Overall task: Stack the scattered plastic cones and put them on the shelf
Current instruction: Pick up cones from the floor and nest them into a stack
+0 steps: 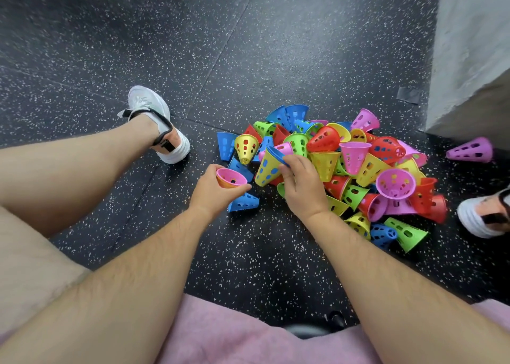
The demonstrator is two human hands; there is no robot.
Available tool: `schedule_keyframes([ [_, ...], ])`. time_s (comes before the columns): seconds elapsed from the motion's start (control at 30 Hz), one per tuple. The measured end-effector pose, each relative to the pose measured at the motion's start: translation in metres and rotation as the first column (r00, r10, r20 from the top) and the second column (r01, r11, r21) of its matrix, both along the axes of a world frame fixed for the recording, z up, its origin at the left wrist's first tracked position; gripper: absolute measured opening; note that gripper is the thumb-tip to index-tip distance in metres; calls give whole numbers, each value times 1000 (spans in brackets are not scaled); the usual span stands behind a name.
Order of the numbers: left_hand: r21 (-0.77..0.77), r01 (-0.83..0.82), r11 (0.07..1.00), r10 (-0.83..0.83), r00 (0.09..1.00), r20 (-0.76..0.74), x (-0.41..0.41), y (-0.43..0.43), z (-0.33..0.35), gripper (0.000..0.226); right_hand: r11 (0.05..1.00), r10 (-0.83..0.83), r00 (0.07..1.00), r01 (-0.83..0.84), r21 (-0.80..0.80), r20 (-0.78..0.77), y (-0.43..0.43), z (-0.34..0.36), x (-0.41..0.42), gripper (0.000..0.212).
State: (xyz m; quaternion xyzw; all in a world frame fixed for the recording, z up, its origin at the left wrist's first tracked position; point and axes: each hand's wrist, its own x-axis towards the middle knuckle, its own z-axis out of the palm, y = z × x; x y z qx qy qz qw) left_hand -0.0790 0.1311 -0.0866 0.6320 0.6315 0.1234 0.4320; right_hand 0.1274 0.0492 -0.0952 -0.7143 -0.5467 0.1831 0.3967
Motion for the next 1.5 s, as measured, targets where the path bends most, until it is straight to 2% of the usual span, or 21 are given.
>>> schedule_keyframes([
  [0.13, 2, 73, 997, -73, 997, -32, 4, -3, 0, 89, 998, 37, 999, -36, 42, -29, 7, 2, -7, 26],
  [0.33, -14, 127, 992, -127, 990, -63, -1, -5, -4, 81, 997, 71, 996, -72, -14, -53, 15, -6, -34, 23],
  [0.5, -31, 72, 997, -71, 997, 31, -2, -4, -5, 68, 987, 142, 984, -150, -66, -104, 22, -6, -52, 22],
  [0.6, -28, 46, 999, -45, 998, 46, -6, -2, -6, 53, 945, 224, 956, -261, -199, -189, 23, -4, -62, 19],
  [0.7, -50, 20, 999, -18, 999, 41, -14, -4, -7, 65, 914, 182, 933, -277, -296, -310, 20, -4, -70, 25],
  [0.77, -36, -26, 999, 26, 1000, 12, -20, -3, -7, 67, 918, 198, 956, -258, -302, -216, 16, -8, -70, 26],
  [0.83, -31, -56, 998, 56, 998, -3, -23, -1, -7, 66, 886, 323, 944, -325, -330, -63, 9, -16, -68, 32],
  [0.93, -35, -75, 997, 76, 997, 21, -26, 1, -8, 65, 800, 542, 831, -465, -378, 125, 1, -31, -67, 48],
  [1.07, -54, -75, 996, 79, 995, 61, -25, 3, -8, 67, 747, 623, 746, -477, -464, 236, 1, -42, -71, 42],
  [1.13, -55, -67, 996, 71, 995, 68, -24, 3, -8, 68, 771, 603, 750, -460, -441, 273, 3, -43, -72, 29],
  [1.27, -56, -70, 996, 75, 994, 85, -25, 3, -10, 66, 833, 511, 813, -386, -397, 280, 6, -45, -64, 11],
  [1.37, -61, -94, 994, 100, 991, 94, -26, 3, -12, 63, 891, 408, 882, -328, -313, 235, 4, -40, -50, 10],
  [1.5, -63, -74, 995, 78, 994, 75, -24, 2, -10, 62, 972, 114, 992, -102, -210, 47, 6, -22, -32, 19],
])
